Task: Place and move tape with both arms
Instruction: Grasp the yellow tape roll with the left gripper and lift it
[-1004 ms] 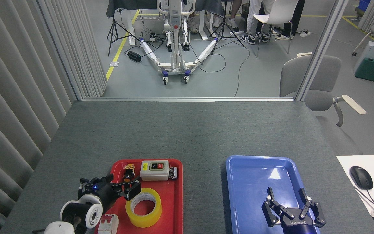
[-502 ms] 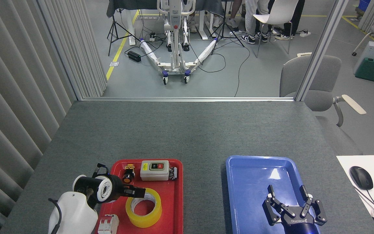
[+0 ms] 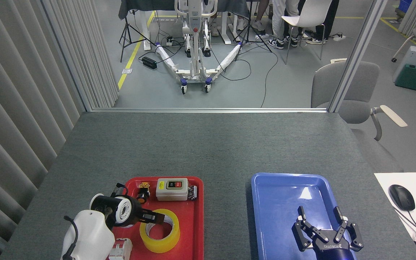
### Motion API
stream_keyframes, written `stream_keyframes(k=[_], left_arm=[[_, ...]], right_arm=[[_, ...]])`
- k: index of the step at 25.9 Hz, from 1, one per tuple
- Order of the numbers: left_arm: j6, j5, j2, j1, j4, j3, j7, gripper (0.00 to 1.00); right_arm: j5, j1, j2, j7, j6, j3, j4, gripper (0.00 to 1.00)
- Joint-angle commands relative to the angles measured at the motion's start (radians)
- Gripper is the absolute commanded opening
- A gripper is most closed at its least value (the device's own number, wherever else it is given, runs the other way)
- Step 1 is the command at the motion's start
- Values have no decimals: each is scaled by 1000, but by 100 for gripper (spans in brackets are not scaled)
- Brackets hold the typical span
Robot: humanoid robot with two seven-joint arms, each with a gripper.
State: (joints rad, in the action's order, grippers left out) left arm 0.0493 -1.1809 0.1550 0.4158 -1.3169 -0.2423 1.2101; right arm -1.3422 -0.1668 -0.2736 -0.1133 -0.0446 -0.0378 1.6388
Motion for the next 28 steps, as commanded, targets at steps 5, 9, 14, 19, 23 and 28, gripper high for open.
stream_keyframes(k=[5, 9, 14, 19, 23, 28], left_arm=[[0, 0, 0, 8, 51, -9, 2, 86], [0, 0, -2, 17, 62, -9, 57, 44], [-22, 0, -5, 54, 113, -8, 224, 16], [17, 1, -5, 55, 100, -9, 221, 0], [150, 20, -6, 72, 94, 11, 218, 0], [256, 214, -121, 72, -1, 135, 98, 0]], right_arm=[[0, -5, 1, -2, 3, 1, -1, 100], [0, -7, 1, -2, 0, 1, 1, 100], [0, -7, 4, 0, 0, -4, 1, 100], [-3, -11, 7, 0, -1, -5, 1, 100], [-5, -11, 7, 1, 0, -4, 1, 100], [-5, -11, 11, 1, 6, -4, 1, 100]])
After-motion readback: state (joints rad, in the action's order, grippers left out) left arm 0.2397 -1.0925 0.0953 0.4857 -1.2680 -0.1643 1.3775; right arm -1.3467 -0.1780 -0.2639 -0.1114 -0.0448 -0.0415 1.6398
